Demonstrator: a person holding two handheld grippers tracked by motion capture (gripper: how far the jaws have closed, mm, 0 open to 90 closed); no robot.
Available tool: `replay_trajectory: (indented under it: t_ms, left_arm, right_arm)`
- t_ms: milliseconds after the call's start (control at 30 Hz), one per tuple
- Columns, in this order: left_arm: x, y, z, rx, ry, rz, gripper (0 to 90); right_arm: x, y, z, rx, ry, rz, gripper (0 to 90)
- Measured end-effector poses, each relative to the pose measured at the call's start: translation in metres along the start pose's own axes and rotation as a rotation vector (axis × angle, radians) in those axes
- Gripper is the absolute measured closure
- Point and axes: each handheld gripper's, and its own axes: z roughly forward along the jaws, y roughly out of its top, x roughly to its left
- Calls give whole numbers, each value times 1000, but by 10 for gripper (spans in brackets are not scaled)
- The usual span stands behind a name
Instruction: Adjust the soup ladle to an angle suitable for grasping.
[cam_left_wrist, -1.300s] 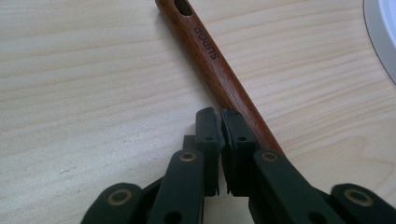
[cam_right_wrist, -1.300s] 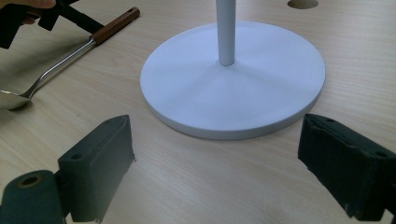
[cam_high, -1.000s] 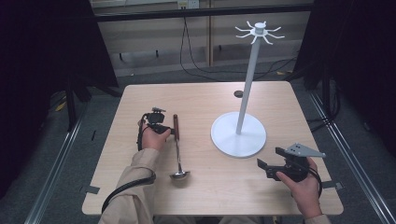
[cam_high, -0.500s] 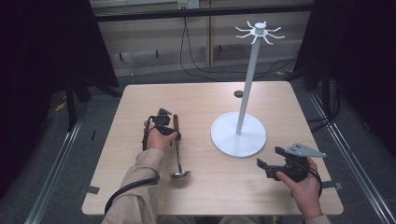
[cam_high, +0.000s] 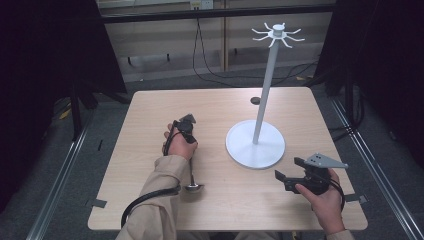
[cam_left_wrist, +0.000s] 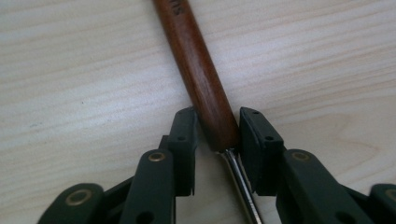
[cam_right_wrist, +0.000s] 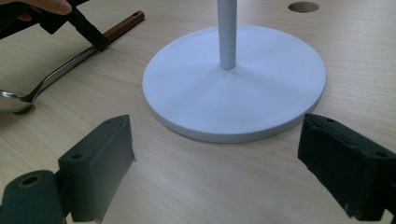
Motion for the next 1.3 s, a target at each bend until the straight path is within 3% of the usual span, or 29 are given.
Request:
replay_trajectory:
  t_ms: [33, 67, 133, 167, 200, 333, 400, 500, 633, 767, 800, 833, 867, 900, 933, 967, 1000, 1033, 1067, 1100, 1133, 1300]
  left_arm:
    - [-1, 0, 0, 3, -9, -24, 714]
    - [1, 0, 0, 9, -15, 22, 745]
    - [0, -1, -1, 12, -1, 26, 744]
    - [1, -3, -1, 10, -16, -5, 747]
    - [7, -5, -3, 11, -83, -24, 749]
    - [12, -8, -7, -8, -98, -9, 750]
    - [16, -10, -13, -22, -127, -10, 750]
    - [20, -11, -24, -65, -162, -2, 751]
    - [27, -13, -39, -129, -209, 49, 752]
    - [35, -17, -52, -198, -264, 60, 752]
    - [38, -19, -57, -242, -300, 57, 752]
    - [38, -19, -57, -242, -300, 57, 752]
    - [40, -22, -62, -287, -332, 81, 752]
    - [40, -22, -62, -287, -332, 81, 752]
    - [39, -25, -67, -315, -346, 119, 752]
    - [39, -25, -67, -315, -346, 119, 752]
    - [38, -29, -73, -356, -355, 143, 752]
    - [38, -29, -73, -356, -355, 143, 752]
    - [38, -34, -79, -401, -375, 152, 752]
    - [38, -34, -79, -401, -375, 152, 752]
    - [39, -39, -84, -437, -411, 141, 752]
    - [40, -47, -92, -502, -432, 158, 752]
  right_arm:
    - [0, 0, 0, 0, 2, -1, 101]
    - [0, 0, 1, 4, 2, -4, 101]
    - [0, 0, 1, 4, 2, -5, 101]
    - [0, 0, 1, 3, 4, -4, 101]
    - [1, 0, 1, -1, 5, 3, 101]
    - [0, 0, 1, -3, 6, 4, 101]
    - [0, 0, 1, -6, 8, 7, 101]
    - [1, 0, 1, -9, 6, 4, 103]
    - [2, 1, 1, -16, 4, -6, 105]
    - [2, 1, 1, -26, 5, 1, 105]
    - [2, 1, 0, -30, 6, 1, 105]
    - [2, 1, 0, -30, 6, 1, 105]
    - [2, 1, 0, -31, 8, 0, 105]
    - [2, 1, 1, -30, 8, 1, 105]
    - [2, 1, 1, -29, 8, -4, 105]
    - [2, 1, 1, -29, 8, -4, 105]
    - [3, 1, 1, -32, 12, -2, 105]
    - [3, 1, 1, -32, 12, -2, 105]
    - [4, 1, 1, -40, 13, -6, 106]
    - [4, 1, 1, -40, 13, -6, 106]
    - [4, 1, 1, -43, 16, -5, 105]
    - [5, 1, 2, -45, 23, -12, 106]
